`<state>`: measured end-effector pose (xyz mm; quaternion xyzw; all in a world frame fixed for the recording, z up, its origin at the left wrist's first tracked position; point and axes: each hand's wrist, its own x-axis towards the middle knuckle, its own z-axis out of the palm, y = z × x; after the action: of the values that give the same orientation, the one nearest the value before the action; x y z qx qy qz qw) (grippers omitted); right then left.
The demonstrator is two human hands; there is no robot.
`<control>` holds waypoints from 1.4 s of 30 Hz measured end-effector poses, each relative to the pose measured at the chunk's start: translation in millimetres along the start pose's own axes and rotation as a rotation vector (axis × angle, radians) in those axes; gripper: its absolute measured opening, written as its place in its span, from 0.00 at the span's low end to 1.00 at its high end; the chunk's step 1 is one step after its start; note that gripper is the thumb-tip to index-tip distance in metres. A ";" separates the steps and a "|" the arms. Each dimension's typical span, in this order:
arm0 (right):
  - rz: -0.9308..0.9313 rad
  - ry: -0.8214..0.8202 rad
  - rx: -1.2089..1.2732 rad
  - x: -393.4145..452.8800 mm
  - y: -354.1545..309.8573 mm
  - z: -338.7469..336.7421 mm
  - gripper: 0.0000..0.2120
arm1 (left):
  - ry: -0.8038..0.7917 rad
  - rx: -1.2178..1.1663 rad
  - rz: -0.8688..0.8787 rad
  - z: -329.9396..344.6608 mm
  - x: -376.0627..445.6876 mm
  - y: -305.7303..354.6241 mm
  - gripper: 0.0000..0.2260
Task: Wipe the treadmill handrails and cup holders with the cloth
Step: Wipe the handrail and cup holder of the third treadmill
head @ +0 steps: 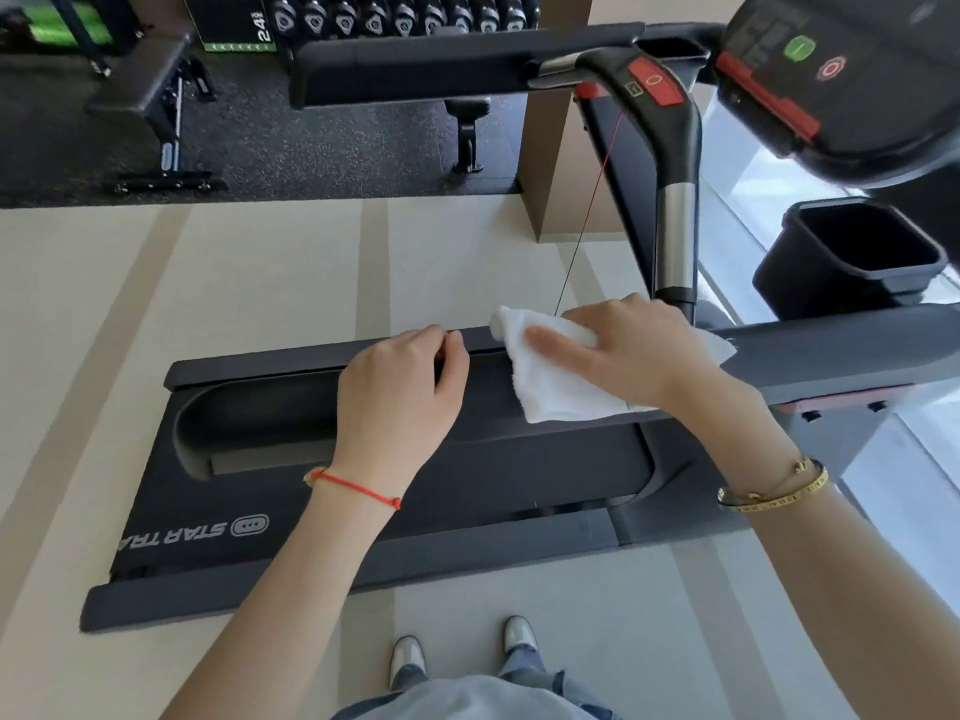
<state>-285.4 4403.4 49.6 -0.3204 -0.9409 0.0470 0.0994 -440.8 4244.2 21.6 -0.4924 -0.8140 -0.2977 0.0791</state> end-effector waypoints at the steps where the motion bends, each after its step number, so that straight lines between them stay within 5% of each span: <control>1: -0.049 -0.039 0.011 3.9 2.1 -1.5 0.32 | 0.015 0.015 -0.007 0.5 -0.7 0.7 0.17; 9: -0.232 -0.341 0.149 31.1 -4.6 -1.6 0.29 | 0.085 0.121 -0.059 6.7 -3.2 3.0 0.19; 17: -0.267 -0.237 0.063 14.8 40.6 -12.5 0.30 | 0.105 0.131 -0.114 10.7 -2.6 5.2 0.15; 29: -0.317 -0.551 0.220 48.0 -11.4 -4.8 0.28 | 0.124 0.180 -0.137 14.6 -1.8 3.9 0.15; 37: -0.272 -0.251 0.065 18.1 29.5 -9.7 0.31 | 0.117 0.135 -0.112 15.2 -2.0 0.8 0.20; 42: -0.183 -0.514 0.170 41.4 11.1 -11.3 0.30 | 0.111 0.136 -0.116 15.1 -1.7 1.6 0.20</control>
<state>-308.5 4437.8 65.4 -0.2021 -0.9530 0.1960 -0.1122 -436.1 4251.9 9.3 -0.4206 -0.8540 -0.2725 0.1399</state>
